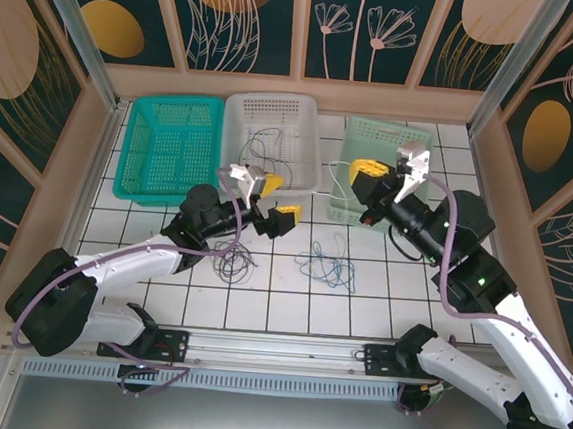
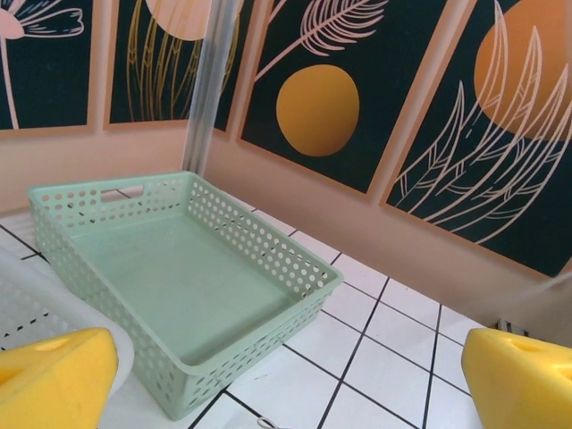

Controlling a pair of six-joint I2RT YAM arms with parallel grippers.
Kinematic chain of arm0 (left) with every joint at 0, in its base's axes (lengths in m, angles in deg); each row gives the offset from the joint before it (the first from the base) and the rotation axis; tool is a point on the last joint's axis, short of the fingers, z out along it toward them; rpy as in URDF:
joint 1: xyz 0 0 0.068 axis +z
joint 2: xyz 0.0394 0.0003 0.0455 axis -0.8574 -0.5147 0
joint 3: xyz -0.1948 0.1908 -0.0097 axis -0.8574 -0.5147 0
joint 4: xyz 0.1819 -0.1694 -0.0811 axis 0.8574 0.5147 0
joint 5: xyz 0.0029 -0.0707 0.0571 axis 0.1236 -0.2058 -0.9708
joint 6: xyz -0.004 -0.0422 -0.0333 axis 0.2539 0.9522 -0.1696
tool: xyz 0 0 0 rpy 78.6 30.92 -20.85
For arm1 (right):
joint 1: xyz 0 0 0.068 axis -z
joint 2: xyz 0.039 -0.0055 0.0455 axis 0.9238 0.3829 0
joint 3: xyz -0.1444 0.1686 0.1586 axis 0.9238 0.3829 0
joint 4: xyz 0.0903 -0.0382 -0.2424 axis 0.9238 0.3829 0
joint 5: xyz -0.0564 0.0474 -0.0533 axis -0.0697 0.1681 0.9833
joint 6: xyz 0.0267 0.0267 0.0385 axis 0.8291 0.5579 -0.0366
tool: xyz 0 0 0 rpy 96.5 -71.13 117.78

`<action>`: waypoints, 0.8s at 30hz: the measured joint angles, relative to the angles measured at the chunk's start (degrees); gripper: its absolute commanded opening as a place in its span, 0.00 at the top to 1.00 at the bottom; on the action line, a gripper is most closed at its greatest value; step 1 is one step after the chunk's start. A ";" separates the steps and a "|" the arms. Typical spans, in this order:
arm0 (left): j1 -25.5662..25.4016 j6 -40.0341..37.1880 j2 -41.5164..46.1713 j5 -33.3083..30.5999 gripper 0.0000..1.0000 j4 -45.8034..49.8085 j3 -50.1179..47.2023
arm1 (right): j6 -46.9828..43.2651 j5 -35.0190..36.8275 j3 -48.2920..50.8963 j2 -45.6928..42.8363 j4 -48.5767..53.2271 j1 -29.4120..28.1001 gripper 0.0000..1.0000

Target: Untangle the cables

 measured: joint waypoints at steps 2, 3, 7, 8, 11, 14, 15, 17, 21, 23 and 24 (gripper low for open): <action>0.00 -0.20 -0.74 1.31 0.04 -0.04 0.17 | 0.02 -0.66 -0.74 0.50 -0.15 0.00 1.00; 0.00 -0.44 -1.22 1.92 0.04 0.00 0.37 | 0.02 -1.01 -0.79 0.63 -0.11 0.00 1.00; 0.00 -2.45 -1.51 1.97 0.02 0.61 1.09 | 0.04 -2.16 0.28 1.11 0.37 0.00 1.00; 0.00 -3.21 -1.14 1.49 0.02 0.94 1.18 | 0.07 -2.23 1.27 0.87 0.63 0.00 1.00; 0.00 -5.55 1.57 -0.28 0.02 1.62 1.20 | 0.09 -2.16 4.00 -0.04 1.33 0.00 1.00; 0.00 -7.50 5.11 -1.38 0.01 1.60 1.51 | 0.26 -1.66 6.62 -1.40 1.92 0.00 1.00; 0.00 -8.07 6.34 -1.55 0.02 1.57 1.86 | 0.26 -1.60 7.19 -1.70 2.10 0.00 1.00; 0.00 -9.07 7.56 -1.97 0.02 1.57 2.80 | 0.28 -1.66 8.15 -1.90 2.10 0.04 1.00; 0.00 -10.56 7.63 -2.75 0.01 1.62 4.94 | 0.48 -2.14 9.73 -1.46 2.12 0.04 1.00; 0.00 -11.47 6.84 -2.14 0.01 2.08 6.21 | 0.46 -2.84 10.01 -0.85 2.14 0.04 1.00; 0.00 -12.31 6.01 -1.01 0.01 3.02 7.52 | 0.46 -3.21 10.03 -0.52 2.16 0.04 1.00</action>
